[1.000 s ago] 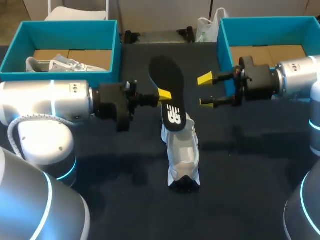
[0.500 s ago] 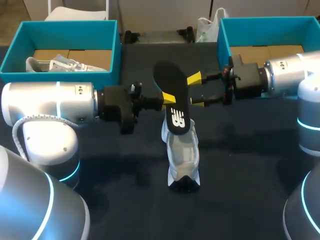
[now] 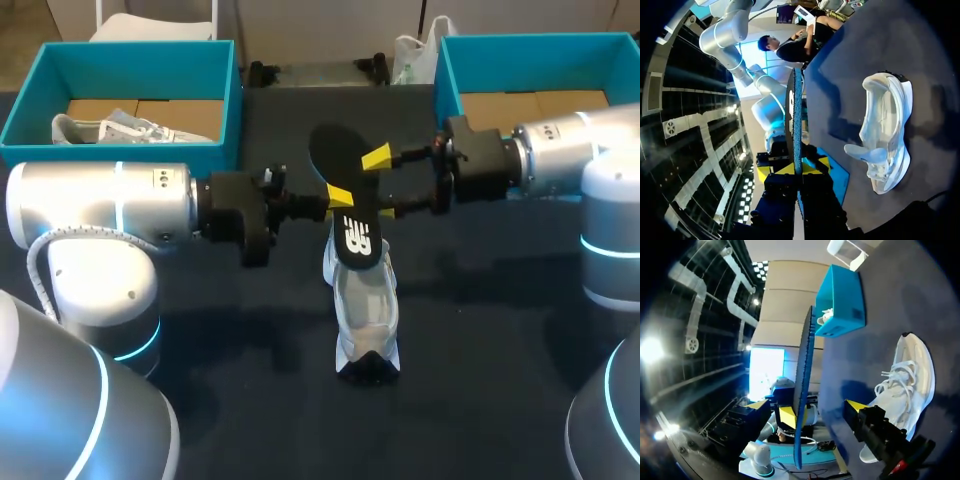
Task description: Take the shoe out of the shoebox, open the shoe tongue, remove and reinsert the insole, then place the shoe into the shoebox
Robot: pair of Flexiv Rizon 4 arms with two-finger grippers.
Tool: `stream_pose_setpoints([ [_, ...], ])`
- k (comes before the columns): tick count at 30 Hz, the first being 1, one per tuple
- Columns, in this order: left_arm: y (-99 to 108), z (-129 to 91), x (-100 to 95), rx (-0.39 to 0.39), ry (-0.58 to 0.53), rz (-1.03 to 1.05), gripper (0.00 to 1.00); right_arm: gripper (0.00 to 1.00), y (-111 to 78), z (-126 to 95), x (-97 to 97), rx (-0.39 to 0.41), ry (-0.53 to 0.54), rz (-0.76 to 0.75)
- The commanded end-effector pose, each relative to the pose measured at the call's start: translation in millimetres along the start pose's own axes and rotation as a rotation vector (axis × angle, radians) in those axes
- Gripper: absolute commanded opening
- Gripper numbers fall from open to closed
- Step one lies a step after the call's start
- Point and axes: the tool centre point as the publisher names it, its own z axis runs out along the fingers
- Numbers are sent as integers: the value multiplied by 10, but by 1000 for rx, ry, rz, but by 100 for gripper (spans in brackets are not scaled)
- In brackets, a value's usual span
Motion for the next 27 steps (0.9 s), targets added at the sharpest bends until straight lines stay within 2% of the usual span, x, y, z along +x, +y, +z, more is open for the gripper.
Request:
stream_pose_setpoints([
  [1, -9, 9, 3, -3, 0, 1, 0, 84, 3, 38, 33, 1, -2, 8],
  [2, -9, 9, 3, -3, 0, 1, 0, 78, 1, 44, 51, 3, 3, 9],
  [5, -9, 9, 3, -3, 0, 1, 0, 72, 4, 56, 71, 7, 9, 9],
  [7, -9, 9, 3, -3, 0, 1, 0, 62, 11, 70, 85, 9, 8, 9],
  [12, -9, 9, 3, -3, 0, 1, 0, 49, 25, 107, 94, 25, 16, 3],
  [19, -9, 9, 3, -3, 0, 1, 0, 46, 35, 169, 120, 33, 38, 10],
  [27, -9, 9, 3, -3, 0, 1, 0, 37, 29, 221, 121, 29, 52, 37],
])
